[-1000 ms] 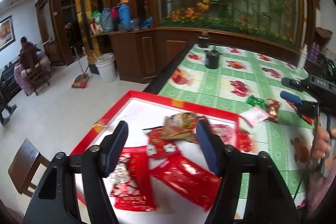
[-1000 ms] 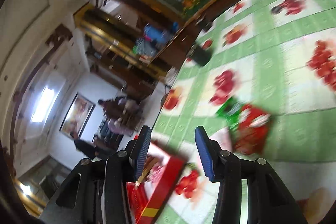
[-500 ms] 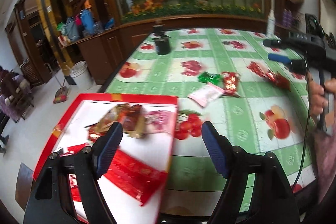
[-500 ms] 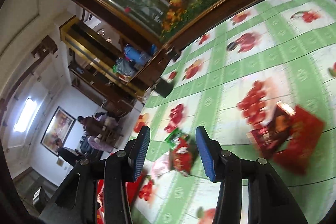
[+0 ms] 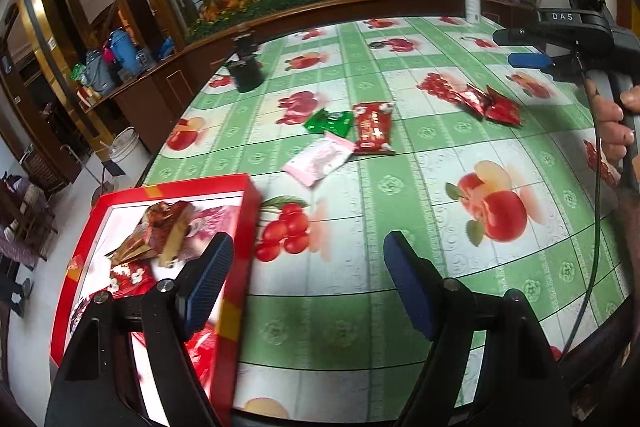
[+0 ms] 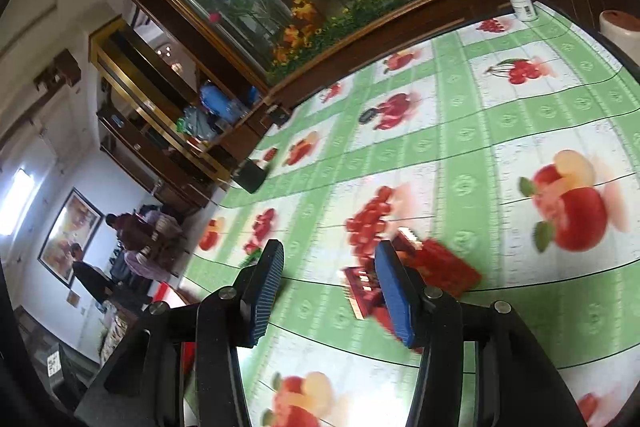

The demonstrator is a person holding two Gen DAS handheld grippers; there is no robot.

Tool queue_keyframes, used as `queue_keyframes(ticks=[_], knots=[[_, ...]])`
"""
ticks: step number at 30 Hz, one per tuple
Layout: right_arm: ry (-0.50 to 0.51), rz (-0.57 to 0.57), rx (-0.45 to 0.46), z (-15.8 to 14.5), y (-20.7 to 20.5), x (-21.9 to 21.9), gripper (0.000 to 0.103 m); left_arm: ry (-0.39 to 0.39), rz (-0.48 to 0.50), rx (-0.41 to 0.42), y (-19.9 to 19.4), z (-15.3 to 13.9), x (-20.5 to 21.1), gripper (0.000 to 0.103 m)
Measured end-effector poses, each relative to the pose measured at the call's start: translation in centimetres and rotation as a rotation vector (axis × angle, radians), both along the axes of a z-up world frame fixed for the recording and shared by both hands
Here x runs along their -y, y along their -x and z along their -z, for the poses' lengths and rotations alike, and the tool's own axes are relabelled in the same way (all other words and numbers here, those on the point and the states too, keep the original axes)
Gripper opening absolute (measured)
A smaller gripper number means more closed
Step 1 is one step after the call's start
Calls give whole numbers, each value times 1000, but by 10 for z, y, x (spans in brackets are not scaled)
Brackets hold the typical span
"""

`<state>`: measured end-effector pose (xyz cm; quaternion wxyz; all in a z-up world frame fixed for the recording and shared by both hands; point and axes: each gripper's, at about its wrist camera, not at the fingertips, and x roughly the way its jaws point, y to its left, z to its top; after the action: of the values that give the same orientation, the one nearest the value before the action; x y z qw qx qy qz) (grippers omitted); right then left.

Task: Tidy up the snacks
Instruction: 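Move both tools back toward the remaining snack bags, then grasp the dark brown chocolate bag with the left tool while the right tool grasps a red gold-text bag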

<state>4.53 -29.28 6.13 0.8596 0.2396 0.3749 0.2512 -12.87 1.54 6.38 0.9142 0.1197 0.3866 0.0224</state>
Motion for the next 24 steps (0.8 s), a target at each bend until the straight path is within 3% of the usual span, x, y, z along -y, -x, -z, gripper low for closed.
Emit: queue_keyframes(ticks=[11,15,24], knots=[[7,53,-191,26,-21,51,51,-28,94,-59,-12,18,48,77],[60,16,-240,38,-24,32,51,-24,102,-75,-13,22,49,78],[274,0,-237,45,-15,-15,52,32,-7,-60,-25,15,13,78]])
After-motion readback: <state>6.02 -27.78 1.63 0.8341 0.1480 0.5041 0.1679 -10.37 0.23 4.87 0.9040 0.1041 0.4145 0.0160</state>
